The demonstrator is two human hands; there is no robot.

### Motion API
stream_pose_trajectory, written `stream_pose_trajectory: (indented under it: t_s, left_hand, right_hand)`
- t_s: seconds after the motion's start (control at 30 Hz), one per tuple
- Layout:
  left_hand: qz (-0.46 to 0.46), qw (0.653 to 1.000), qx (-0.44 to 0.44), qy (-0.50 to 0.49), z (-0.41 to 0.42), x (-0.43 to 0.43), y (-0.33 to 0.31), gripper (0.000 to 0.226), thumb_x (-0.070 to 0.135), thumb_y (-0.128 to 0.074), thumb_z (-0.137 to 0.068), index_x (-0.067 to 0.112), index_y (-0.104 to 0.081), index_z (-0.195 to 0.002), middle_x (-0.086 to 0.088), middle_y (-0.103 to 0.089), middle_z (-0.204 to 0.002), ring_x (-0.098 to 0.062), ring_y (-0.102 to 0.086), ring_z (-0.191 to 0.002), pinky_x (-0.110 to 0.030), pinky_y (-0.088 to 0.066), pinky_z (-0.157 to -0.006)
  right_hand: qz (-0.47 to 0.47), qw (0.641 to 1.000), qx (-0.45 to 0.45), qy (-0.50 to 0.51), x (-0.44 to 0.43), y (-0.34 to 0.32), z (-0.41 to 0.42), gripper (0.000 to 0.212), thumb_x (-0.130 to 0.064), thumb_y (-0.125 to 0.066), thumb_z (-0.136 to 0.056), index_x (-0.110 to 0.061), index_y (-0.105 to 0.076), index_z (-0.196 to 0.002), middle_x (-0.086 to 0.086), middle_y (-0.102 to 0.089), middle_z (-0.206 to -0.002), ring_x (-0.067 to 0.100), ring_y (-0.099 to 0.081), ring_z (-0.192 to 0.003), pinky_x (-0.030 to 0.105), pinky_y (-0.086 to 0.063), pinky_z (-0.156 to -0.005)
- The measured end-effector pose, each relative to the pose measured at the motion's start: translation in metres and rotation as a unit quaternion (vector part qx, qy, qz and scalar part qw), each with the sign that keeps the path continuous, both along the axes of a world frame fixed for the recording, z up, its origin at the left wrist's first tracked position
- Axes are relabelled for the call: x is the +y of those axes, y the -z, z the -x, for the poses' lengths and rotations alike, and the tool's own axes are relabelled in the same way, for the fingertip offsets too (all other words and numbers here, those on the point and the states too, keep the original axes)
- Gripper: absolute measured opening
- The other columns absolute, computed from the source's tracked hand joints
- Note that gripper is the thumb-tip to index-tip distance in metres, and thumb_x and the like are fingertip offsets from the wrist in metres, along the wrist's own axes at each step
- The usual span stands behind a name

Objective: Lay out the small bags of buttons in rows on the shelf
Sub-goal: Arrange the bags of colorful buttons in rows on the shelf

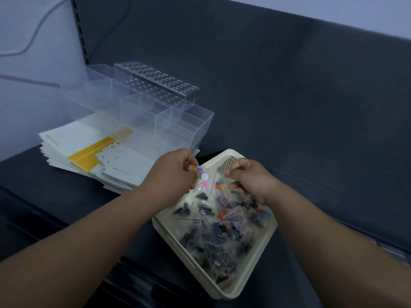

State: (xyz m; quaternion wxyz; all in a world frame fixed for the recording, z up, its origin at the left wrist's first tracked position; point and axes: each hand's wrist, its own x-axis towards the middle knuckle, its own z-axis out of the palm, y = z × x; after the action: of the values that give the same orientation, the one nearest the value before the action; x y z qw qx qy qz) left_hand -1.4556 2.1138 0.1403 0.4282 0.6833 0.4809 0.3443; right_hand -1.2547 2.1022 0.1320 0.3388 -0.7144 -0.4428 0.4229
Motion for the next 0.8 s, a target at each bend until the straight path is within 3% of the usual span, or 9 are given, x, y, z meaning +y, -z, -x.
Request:
stream_pose_trajectory:
  t_s: [0.1,0.2,0.27,0.33,0.43,0.53,0.67,0.73,0.8]
  left_hand:
    - [0.009,1.0,-0.009,-0.008,0.0,0.0,-0.001,0.007,0.013,-0.067,-0.085,0.011,-0.061,-0.082,-0.008,-0.066,-0.069,-0.009,-0.06,-0.052,-0.024,-0.051,-0.052]
    - [0.013,1.0,-0.011,-0.015,0.0,0.0,-0.001,0.008,0.012,-0.067,-0.084,0.011,-0.06,-0.081,-0.009,-0.067,-0.07,-0.01,-0.061,-0.053,-0.025,-0.053,-0.052]
    - [0.01,1.0,-0.007,-0.018,0.001,0.0,0.0,0.008,0.012,-0.067,-0.085,0.012,-0.06,-0.081,-0.009,-0.067,-0.07,-0.013,-0.064,-0.057,-0.028,-0.055,-0.055]
    - [0.007,1.0,-0.005,-0.022,0.001,0.0,0.001,0.009,0.014,-0.068,-0.085,0.012,-0.06,-0.08,-0.008,-0.068,-0.07,-0.016,-0.066,-0.061,-0.032,-0.056,-0.059]
    - [-0.001,1.0,0.002,-0.028,0.002,0.0,0.001,0.01,0.016,-0.068,-0.084,0.015,-0.06,-0.078,-0.006,-0.068,-0.068,-0.017,-0.068,-0.062,-0.037,-0.057,-0.062]
    - [0.003,1.0,0.001,-0.027,0.002,0.0,0.001,0.01,0.015,-0.068,-0.084,0.014,-0.06,-0.079,-0.006,-0.067,-0.069,-0.018,-0.068,-0.063,-0.036,-0.057,-0.062]
    - [0.012,1.0,-0.006,-0.024,0.002,0.0,-0.001,0.009,0.012,-0.068,-0.084,0.012,-0.059,-0.08,-0.006,-0.066,-0.067,-0.019,-0.068,-0.062,-0.032,-0.056,-0.058]
    - [0.021,0.999,-0.013,-0.026,0.001,-0.001,-0.003,0.009,0.011,-0.067,-0.083,0.011,-0.059,-0.079,-0.009,-0.067,-0.069,-0.019,-0.068,-0.063,-0.031,-0.056,-0.057]
    - [0.038,0.998,-0.03,-0.037,0.0,-0.002,-0.005,0.01,0.007,-0.067,-0.082,0.01,-0.058,-0.078,-0.01,-0.069,-0.074,-0.021,-0.067,-0.064,-0.032,-0.056,-0.059]
  right_hand:
    - [0.008,0.999,-0.037,0.014,0.002,0.004,0.0,0.003,-0.014,-0.057,-0.092,-0.015,-0.055,-0.09,0.005,-0.056,-0.068,0.002,-0.049,-0.032,0.015,-0.033,-0.035]
    - [0.021,0.997,-0.07,0.013,0.009,0.013,0.006,0.007,-0.01,-0.054,-0.092,-0.017,-0.057,-0.093,0.005,-0.056,-0.065,0.006,-0.048,-0.031,0.017,-0.038,-0.039]
    - [0.024,0.994,-0.107,0.003,0.017,0.022,0.009,0.012,-0.005,-0.054,-0.088,-0.016,-0.059,-0.088,0.008,-0.057,-0.064,0.016,-0.053,-0.045,0.026,-0.049,-0.052]
    - [0.04,0.984,-0.171,-0.033,0.023,0.028,0.01,0.017,-0.008,-0.062,-0.082,-0.011,-0.062,-0.099,0.008,-0.06,-0.079,0.024,-0.06,-0.069,0.035,-0.052,-0.071]
    - [0.071,0.972,-0.213,-0.067,0.025,0.029,0.012,0.029,-0.019,-0.073,-0.079,-0.008,-0.062,-0.104,0.005,-0.059,-0.093,0.024,-0.06,-0.089,0.032,-0.05,-0.081]
    - [0.073,0.979,-0.177,-0.071,0.023,0.027,0.012,0.009,-0.014,-0.072,-0.079,-0.015,-0.064,-0.08,0.003,-0.061,-0.079,0.018,-0.06,-0.072,0.027,-0.05,-0.066]
    - [0.042,0.997,-0.058,-0.028,0.015,0.022,0.01,0.017,-0.013,-0.074,-0.078,-0.014,-0.057,-0.075,0.003,-0.05,-0.059,0.012,-0.04,-0.042,0.018,-0.032,-0.042]
    - [0.026,0.999,0.025,-0.003,0.01,0.013,0.009,0.021,-0.012,-0.072,-0.079,-0.016,-0.052,-0.073,0.006,-0.049,-0.058,0.011,-0.034,-0.04,0.015,-0.025,-0.037]
    - [0.017,0.996,0.091,0.012,0.002,0.001,0.007,0.021,-0.01,-0.071,-0.08,-0.017,-0.052,-0.075,0.006,-0.054,-0.064,0.01,-0.039,-0.048,0.016,-0.026,-0.037]
